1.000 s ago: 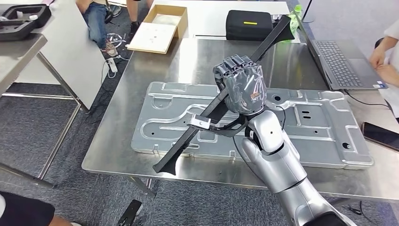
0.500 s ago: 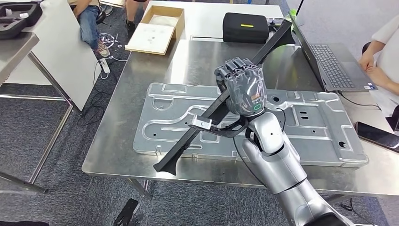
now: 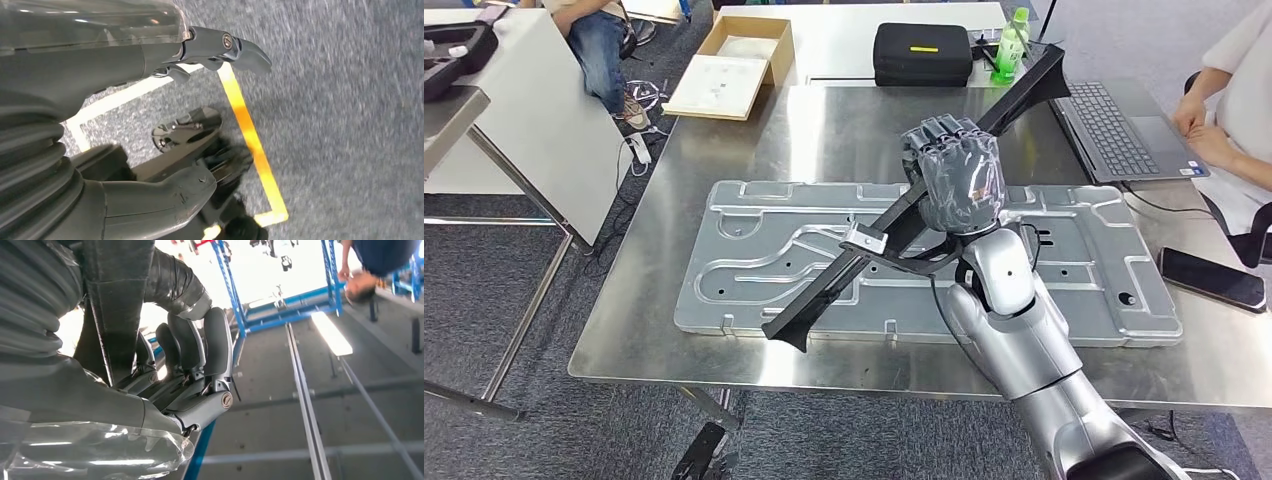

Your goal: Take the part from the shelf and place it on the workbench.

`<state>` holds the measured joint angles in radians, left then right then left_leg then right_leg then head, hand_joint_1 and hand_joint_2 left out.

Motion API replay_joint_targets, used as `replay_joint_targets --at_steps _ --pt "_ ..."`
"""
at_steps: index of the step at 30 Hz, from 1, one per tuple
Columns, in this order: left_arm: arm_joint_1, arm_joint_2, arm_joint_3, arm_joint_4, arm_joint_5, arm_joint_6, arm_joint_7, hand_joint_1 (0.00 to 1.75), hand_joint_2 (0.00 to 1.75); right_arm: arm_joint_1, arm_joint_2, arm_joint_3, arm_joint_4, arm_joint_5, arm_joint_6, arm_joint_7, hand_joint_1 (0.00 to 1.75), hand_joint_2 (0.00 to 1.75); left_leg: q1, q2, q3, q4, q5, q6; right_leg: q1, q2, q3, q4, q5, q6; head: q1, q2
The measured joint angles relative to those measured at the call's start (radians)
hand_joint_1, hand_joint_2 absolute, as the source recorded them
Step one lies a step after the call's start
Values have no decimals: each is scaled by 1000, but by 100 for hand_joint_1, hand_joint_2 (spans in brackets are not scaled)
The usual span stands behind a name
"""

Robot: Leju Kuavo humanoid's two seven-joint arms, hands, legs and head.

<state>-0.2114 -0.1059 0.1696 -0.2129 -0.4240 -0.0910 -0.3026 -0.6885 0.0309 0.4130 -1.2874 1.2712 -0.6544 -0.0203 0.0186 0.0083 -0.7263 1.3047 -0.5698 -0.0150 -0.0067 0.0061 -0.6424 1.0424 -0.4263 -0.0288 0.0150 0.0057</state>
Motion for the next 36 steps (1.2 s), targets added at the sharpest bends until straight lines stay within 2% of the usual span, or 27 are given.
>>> replay_joint_targets --at_steps 1,3,4,5,6,8,10,11,13,14,15,16,18,19,20,21,24,25,26,27,29,30,31,32,34,35,36 --pt "0 0 0 0 -3 0 -3 0 175 -5 -1 -5 12 -5 5 -1 141 175 -1 0 8 -22 24 4 3 2 1 1 0 0 0 0" --pt "-2 2 0 0 -13 2 -13 0 175 -23 -4 -15 40 -29 17 -18 141 175 -7 -3 63 -148 92 21 7 5 3 2 -1 0 0 0" --pt "-4 3 0 0 -17 3 -18 0 175 -35 -6 -18 53 -46 24 -35 141 175 -11 -4 91 -210 115 29 8 7 2 3 -1 1 0 0" --pt "-5 4 0 0 -22 4 -23 0 175 -46 -9 -20 67 -63 33 -56 141 175 -14 -5 110 -251 126 35 9 8 1 3 0 4 0 0" --pt "-6 6 0 0 -26 4 -26 0 175 -55 -12 -21 79 -76 42 -75 141 175 -16 -5 118 -269 126 39 8 9 -1 2 1 8 0 0" --pt "-8 6 0 0 -31 4 -31 0 175 -62 -17 -21 97 -87 53 -99 141 175 -15 -5 122 -280 132 42 7 9 -1 -2 4 20 0 0" --pt "-10 5 0 0 -33 5 -32 0 175 -67 -22 -21 109 -89 57 -106 141 175 -10 -3 129 -297 143 48 8 6 -9 18 -13 31 1 0" --pt "-11 5 0 0 -33 5 -32 0 175 -70 -24 -21 114 -90 58 -107 141 175 -7 -1 132 -304 148 51 7 5 -25 56 -36 37 1 0" --pt "-12 5 0 0 -33 6 -32 0 175 -75 -30 -21 124 -90 59 -107 141 175 -7 0 132 -306 150 54 0 4 -82 177 -96 45 1 0" --pt "-12 5 0 0 -33 6 -32 0 175 -75 -32 -21 129 -90 60 -108 141 175 -7 0 132 -306 149 54 -4 3 -109 231 -115 49 1 0" --pt "-12 5 0 0 -33 6 -32 0 175 -75 -34 -21 134 -91 60 -108 141 175 -6 0 132 -304 149 53 -8 2 -122 256 -115 53 1 0" --pt "-12 4 0 0 -33 6 -32 0 175 -75 -35 -21 138 -91 60 -109 141 175 -5 0 132 -302 147 51 -12 0 -117 245 -98 56 1 0" --pt "-12 4 0 0 -33 5 -32 0 175 -77 -37 -21 141 -91 60 -110 141 175 -3 0 131 -292 140 43 -19 -6 -60 129 -36 61 1 0" --pt "-12 4 0 0 -33 5 -33 0 175 -80 -37 -21 142 -92 63 -112 141 175 -4 -1 129 -284 135 37 -19 -7 -30 69 -15 61 1 0" --pt "-13 4 0 0 -33 4 -35 0 175 -83 -38 -21 143 -95 69 -114 141 175 -5 -1 126 -279 131 31 -18 -8 -10 28 -3 58 0 0" --pt "-13 4 0 0 -33 3 -37 0 175 -84 -39 -21 144 -99 76 -119 141 175 -7 -1 124 -276 129 26 -16 -7 -2 10 -4 53 0 0" --pt "-14 4 0 0 -34 1 -43 0 175 -86 -41 -19 147 -113 101 -132 35 44 -5 0 123 -275 126 11 -13 -3 -3 6 -3 32 0 0" --pt "-14 4 0 0 -37 2 -45 0 175 -87 -42 -18 147 -118 107 -135 0 0 -3 0 119 -265 116 7 -13 -3 -1 4 -1 25 0 0" --pt "-14 4 0 0 -41 4 -47 0 131 -89 -42 -17 148 -121 110 -138 0 0 -2 -1 107 -236 97 3 -15 -3 1 1 0 19 0 0" --pt "-14 4 0 0 -45 7 -48 0 87 -89 -42 -15 148 -125 112 -139 0 0 -2 -1 84 -185 68 0 -15 -4 3 -1 0 15 -1 0" --pt "-12 3 0 0 -49 11 -49 0 0 -88 -42 -12 151 -131 114 -140 0 0 -1 -1 20 -48 10 -3 -12 -4 3 -1 0 10 -1 0" --pt "-10 3 0 0 -49 12 -50 0 0 -86 -42 -10 154 -134 113 -138 0 0 -1 -1 -5 0 -1 -2 -10 -3 3 -1 -1 9 -1 0" --pt "-9 3 0 0 -49 14 -52 0 0 -84 -43 -9 156 -136 112 -136 0 0 -2 -1 -12 10 8 0 -8 -2 4 -1 -1 8 -1 0" --pt "-8 3 0 0 -48 16 -53 0 0 -82 -43 -9 159 -137 110 -131 0 0 -2 -2 1 -21 35 4 -6 -1 5 -1 -1 8 -1 0" --pt "-8 4 0 0 -49 20 -55 0 0 -81 -43 -9 162 -137 101 -116 0 0 -7 -3 64 -159 104 19 -3 2 8 0 -2 10 -1 0" --pt "-9 4 0 0 -50 22 -56 0 0 -81 -44 -9 164 -137 94 -108 0 0 -10 -4 92 -220 126 25 -2 3 7 0 -2 12 -1 0" --pt "-9 4 1 0 -50 23 -57 0 0 -81 -44 -9 166 -137 86 -101 0 0 -13 -5 109 -258 135 29 -1 3 6 0 -2 16 -1 0"
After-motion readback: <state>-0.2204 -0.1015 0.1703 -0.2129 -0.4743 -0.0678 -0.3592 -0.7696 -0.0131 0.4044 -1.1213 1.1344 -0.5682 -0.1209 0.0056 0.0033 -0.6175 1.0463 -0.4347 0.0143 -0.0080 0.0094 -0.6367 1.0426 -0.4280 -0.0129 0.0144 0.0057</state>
